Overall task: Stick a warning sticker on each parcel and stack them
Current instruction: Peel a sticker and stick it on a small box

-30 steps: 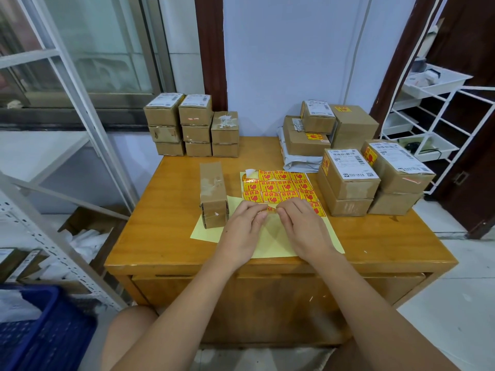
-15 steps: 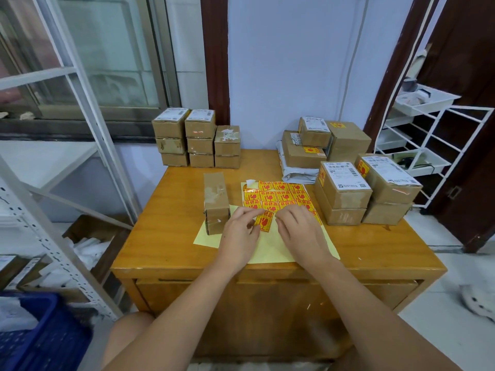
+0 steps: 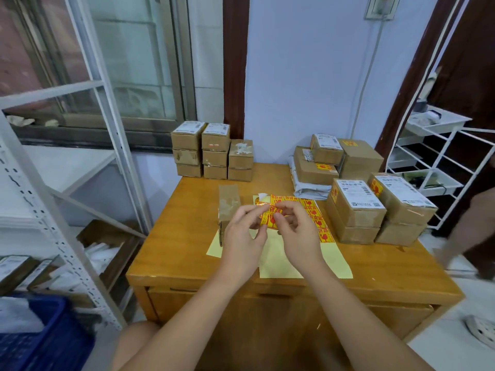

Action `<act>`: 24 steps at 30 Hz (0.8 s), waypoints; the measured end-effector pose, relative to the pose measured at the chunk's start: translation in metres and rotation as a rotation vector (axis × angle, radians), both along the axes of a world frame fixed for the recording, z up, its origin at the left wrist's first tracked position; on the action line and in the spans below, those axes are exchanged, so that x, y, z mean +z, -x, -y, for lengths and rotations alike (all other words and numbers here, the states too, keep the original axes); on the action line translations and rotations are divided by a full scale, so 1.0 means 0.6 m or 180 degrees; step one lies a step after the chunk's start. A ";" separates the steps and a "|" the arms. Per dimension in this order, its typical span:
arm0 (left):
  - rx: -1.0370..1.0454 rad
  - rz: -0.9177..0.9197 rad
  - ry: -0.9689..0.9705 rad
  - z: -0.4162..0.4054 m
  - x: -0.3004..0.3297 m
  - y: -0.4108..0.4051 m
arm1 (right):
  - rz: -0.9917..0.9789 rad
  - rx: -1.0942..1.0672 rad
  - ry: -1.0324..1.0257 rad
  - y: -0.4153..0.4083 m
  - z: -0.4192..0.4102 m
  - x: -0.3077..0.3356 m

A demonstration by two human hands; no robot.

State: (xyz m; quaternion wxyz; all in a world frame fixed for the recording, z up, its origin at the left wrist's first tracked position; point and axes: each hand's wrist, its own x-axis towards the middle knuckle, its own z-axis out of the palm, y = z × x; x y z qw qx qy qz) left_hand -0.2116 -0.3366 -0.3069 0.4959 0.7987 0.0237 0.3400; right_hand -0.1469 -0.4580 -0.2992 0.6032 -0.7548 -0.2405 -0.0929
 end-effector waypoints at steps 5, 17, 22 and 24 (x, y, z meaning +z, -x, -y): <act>0.0167 0.0145 -0.0043 -0.051 0.016 0.003 | -0.0500 0.0182 -0.0629 -0.011 -0.044 0.040; 0.0681 -0.0602 0.0069 -0.156 0.036 -0.036 | -0.0782 0.0002 -0.0356 -0.096 -0.151 0.061; 0.0438 -0.1256 0.0278 -0.175 0.026 -0.067 | -0.0709 -0.0063 0.0059 -0.121 -0.182 0.053; 0.0358 -0.1335 0.0361 -0.176 0.022 -0.075 | -0.0646 -0.0081 0.0245 -0.129 -0.191 0.049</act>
